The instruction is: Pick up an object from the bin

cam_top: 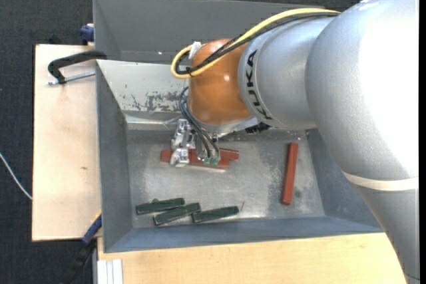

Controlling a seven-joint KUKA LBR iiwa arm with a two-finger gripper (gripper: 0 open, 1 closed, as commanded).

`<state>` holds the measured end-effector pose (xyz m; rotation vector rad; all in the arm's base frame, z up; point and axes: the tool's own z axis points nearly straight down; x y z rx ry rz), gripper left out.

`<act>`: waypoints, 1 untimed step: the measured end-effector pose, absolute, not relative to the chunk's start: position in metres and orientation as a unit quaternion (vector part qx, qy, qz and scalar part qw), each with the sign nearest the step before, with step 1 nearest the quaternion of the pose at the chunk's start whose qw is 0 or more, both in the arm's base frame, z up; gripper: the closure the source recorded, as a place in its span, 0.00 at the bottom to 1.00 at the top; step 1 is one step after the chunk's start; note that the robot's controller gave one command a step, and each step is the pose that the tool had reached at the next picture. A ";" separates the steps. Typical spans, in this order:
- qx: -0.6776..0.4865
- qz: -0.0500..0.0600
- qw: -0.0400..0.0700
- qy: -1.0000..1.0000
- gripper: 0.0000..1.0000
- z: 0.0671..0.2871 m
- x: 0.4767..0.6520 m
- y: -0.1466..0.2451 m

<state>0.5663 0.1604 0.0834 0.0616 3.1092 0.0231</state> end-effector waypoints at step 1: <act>-0.041 0.001 0.003 0.999 1.00 0.216 0.576 0.164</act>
Offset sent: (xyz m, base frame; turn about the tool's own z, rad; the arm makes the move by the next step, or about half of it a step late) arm 0.0000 0.0000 0.0000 0.0000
